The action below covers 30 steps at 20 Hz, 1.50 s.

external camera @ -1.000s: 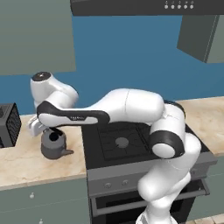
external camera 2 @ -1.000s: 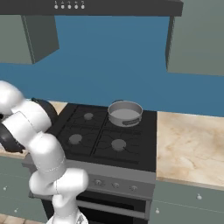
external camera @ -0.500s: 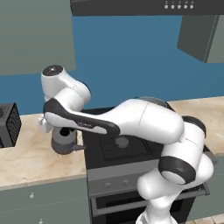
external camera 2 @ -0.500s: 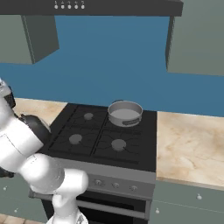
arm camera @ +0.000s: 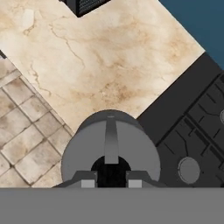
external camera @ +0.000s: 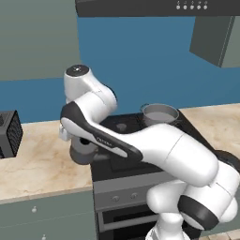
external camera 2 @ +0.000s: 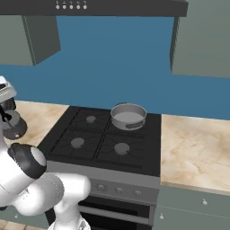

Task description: Pick the kettle from the counter and place it on a stove burner. Then turn the burner on.

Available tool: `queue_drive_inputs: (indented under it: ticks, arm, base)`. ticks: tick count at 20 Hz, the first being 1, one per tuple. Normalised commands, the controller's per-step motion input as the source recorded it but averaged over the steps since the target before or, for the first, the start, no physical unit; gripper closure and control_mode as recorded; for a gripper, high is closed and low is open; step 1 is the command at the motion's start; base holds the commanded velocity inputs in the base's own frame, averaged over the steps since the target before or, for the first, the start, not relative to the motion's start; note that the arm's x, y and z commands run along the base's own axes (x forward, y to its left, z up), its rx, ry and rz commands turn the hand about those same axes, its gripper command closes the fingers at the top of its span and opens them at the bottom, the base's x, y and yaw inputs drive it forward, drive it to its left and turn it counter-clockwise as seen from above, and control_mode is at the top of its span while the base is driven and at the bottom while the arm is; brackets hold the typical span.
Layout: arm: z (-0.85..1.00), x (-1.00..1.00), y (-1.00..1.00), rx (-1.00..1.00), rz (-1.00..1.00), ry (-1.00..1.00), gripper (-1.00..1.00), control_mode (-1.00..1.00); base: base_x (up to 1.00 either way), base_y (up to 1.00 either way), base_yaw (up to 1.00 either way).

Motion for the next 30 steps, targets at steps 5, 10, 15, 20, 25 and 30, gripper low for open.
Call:
queue_drive_inputs:
  ticks: [5, 10, 15, 20, 25, 30]
  arm:
    - [0.13, -0.26, -0.57, 0.0, 0.0, -0.07, 1.0, -1.0]
    - [0.1, -0.11, -0.62, 0.0, 0.0, -0.06, 1.0, -1.0]
    - [0.04, -0.04, -0.69, 0.0, -0.01, -0.01, 1.0, -1.0]
    - [0.0, -0.01, -0.7, 0.0, 0.0, 0.0, 1.0, -1.0]
    - [0.0, 0.0, -0.7, 0.0, 0.0, 0.0, 1.0, -1.0]
    - [0.0, 0.0, -0.65, -0.02, 0.0, 0.0, 1.0, -1.0]
  base:
    - [0.0, 0.0, 0.0]
    - [0.0, 0.0, 0.0]
    - [0.0, 0.0, 0.0]
    - [0.0, 0.0, 0.0]
    - [0.0, 0.0, 0.0]
    - [0.0, 0.0, 0.0]
